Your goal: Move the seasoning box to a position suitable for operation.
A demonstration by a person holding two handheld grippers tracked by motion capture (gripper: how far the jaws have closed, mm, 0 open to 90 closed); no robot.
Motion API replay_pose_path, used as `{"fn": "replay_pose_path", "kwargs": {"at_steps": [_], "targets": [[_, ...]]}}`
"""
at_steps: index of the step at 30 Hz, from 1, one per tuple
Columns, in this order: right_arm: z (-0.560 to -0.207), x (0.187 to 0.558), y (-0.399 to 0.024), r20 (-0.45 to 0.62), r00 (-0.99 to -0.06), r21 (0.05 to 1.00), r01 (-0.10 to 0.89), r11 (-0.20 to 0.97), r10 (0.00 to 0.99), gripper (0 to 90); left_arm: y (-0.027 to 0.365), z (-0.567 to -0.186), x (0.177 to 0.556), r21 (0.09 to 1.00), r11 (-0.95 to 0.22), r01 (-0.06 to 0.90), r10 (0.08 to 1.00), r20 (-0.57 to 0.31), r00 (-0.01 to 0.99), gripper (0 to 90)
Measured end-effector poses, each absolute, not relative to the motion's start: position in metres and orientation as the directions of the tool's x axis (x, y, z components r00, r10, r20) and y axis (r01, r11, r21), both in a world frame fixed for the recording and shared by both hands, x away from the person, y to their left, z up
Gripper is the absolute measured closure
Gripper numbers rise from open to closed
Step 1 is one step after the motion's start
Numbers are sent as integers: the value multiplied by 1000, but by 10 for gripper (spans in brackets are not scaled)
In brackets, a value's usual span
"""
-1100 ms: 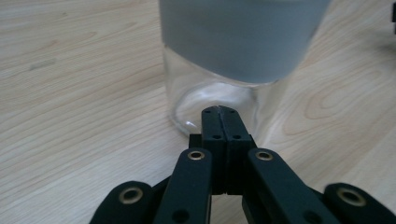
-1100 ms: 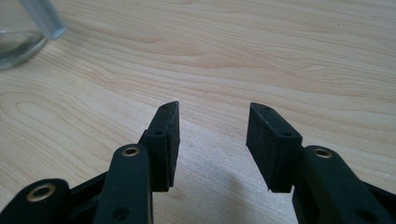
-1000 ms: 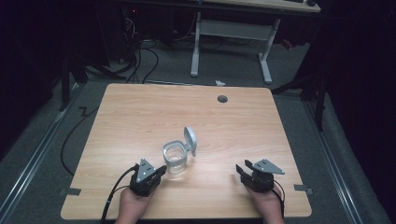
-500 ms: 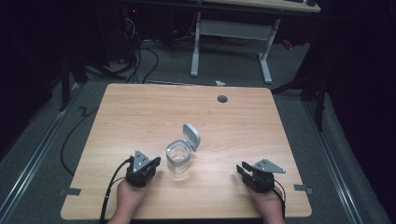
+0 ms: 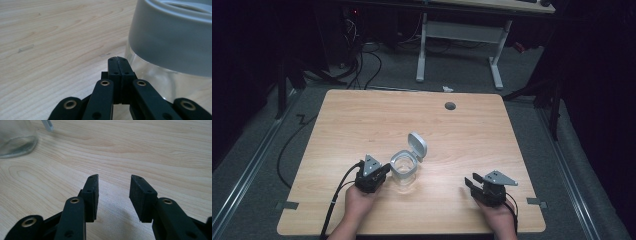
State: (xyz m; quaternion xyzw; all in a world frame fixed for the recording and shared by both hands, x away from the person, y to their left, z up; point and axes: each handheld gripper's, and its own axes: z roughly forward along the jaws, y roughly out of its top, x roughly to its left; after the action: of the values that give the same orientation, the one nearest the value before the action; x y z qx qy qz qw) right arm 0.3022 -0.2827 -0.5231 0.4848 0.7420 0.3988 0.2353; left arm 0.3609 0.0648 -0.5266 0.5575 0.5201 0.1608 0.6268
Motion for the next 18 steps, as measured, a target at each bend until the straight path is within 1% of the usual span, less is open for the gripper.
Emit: {"fn": "replay_pose_path", "kwargs": {"at_steps": [5, 8, 12, 18], "targets": [[-523, 303, -281, 30, -420, 824, 524, 215, 907, 587, 60, -525, 343, 873, 314, 373, 775, -463, 431, 900], [-523, 303, -280, 26, -412, 827, 521, 212, 911, 588, 57, -524, 334, 868, 320, 381, 761, -475, 443, 900], [-524, 303, -280, 33, -404, 826, 526, 203, 914, 607, 49, -524, 323, 867, 311, 389, 743, -477, 470, 900], [-523, 304, -280, 31, -404, 825, 527, 205, 914, 623, 44, -525, 318, 868, 304, 393, 736, -475, 482, 900]]}}
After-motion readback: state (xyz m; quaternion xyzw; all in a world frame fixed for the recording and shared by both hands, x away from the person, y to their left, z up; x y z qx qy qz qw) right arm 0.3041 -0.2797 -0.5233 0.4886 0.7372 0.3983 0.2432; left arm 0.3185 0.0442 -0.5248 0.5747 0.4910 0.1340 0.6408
